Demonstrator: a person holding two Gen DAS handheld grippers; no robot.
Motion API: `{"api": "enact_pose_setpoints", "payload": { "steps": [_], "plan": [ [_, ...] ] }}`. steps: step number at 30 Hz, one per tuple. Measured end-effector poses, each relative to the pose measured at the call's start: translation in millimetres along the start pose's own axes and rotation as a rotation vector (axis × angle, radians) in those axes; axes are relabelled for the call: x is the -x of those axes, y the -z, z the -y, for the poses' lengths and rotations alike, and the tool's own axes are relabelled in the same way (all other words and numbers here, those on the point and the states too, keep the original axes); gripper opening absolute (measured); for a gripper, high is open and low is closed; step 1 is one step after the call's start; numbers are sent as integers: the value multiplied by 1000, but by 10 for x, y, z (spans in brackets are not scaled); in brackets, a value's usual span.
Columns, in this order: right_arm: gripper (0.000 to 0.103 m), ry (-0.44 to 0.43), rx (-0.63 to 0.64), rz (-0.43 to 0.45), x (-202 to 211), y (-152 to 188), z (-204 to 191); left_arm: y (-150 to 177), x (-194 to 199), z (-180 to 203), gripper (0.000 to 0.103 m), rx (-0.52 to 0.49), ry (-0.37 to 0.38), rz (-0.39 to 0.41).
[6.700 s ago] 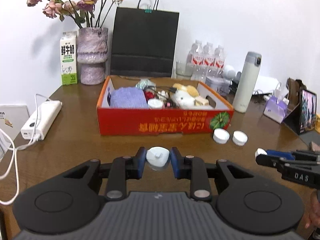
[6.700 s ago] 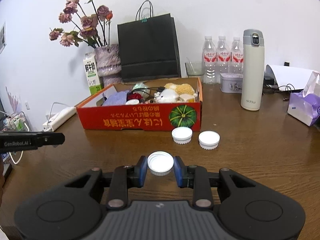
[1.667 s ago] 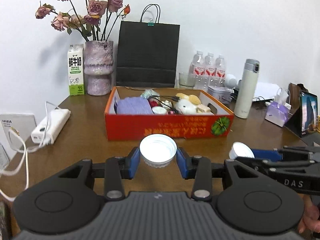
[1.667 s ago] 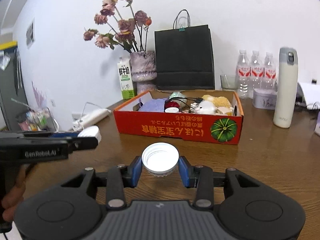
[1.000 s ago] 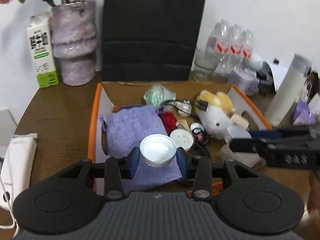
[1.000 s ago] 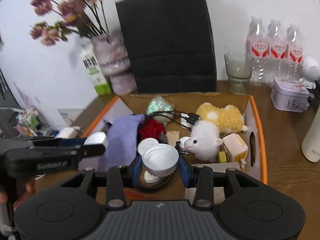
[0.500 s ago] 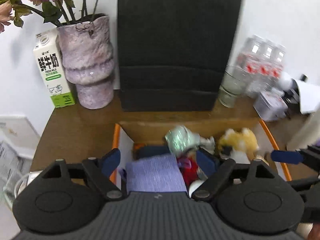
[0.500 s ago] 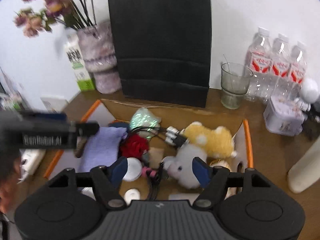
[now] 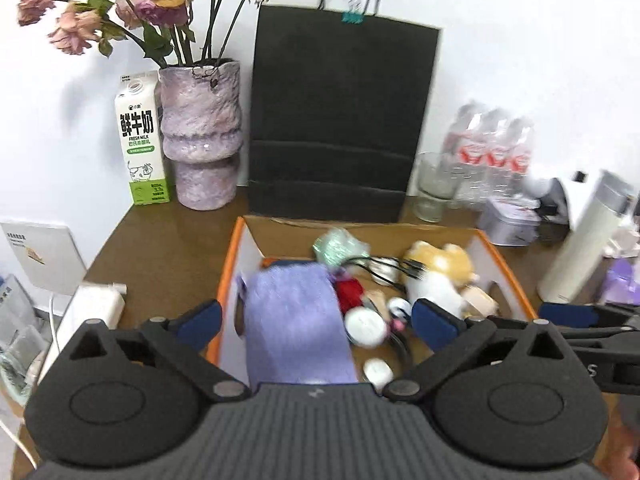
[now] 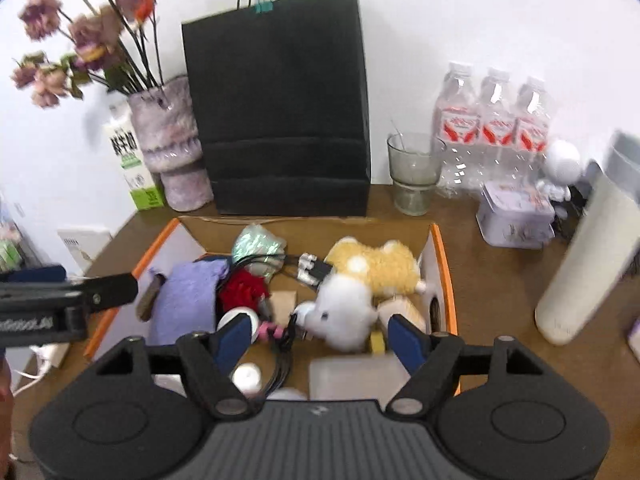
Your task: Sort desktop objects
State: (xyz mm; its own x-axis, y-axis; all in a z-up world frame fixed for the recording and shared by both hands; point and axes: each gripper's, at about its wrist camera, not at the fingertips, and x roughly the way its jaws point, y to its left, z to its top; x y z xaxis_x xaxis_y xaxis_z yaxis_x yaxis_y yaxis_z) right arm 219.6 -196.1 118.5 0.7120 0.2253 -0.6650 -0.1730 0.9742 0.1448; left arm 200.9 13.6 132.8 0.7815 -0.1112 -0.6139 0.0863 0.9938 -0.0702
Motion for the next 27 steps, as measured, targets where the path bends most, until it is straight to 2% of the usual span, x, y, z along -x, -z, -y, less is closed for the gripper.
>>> {"api": "enact_pose_setpoints", "payload": {
  "steps": [3,8,11,14,16,21,23,27],
  "plan": [
    [76,8,-15,47,216,291,7,248,210,53,103,-47,-9,28],
    [86,39,4,115,514,870,24,868,539,-32,103,34,-69,96],
    [87,42,-29,103,609,1245,93,1257,582,-55,103,63,-98,59],
    [87,35,-77,66,643,1501,125,1527,607,-70,103,54,-63,6],
    [87,52,-93,72,687,1649,106,1646,617,-71,103,12,-38,-18],
    [87,64,-47,106,800,1913,16,1808,632,-88,103,-2,-58,-36],
    [88,60,-26,96,813,1981,-9,1857,630,-128,103,13,-38,-37],
    [88,47,-11,46,715,2037,-53,1905,517,-147,103,37,-59,-68]
  ]
}}
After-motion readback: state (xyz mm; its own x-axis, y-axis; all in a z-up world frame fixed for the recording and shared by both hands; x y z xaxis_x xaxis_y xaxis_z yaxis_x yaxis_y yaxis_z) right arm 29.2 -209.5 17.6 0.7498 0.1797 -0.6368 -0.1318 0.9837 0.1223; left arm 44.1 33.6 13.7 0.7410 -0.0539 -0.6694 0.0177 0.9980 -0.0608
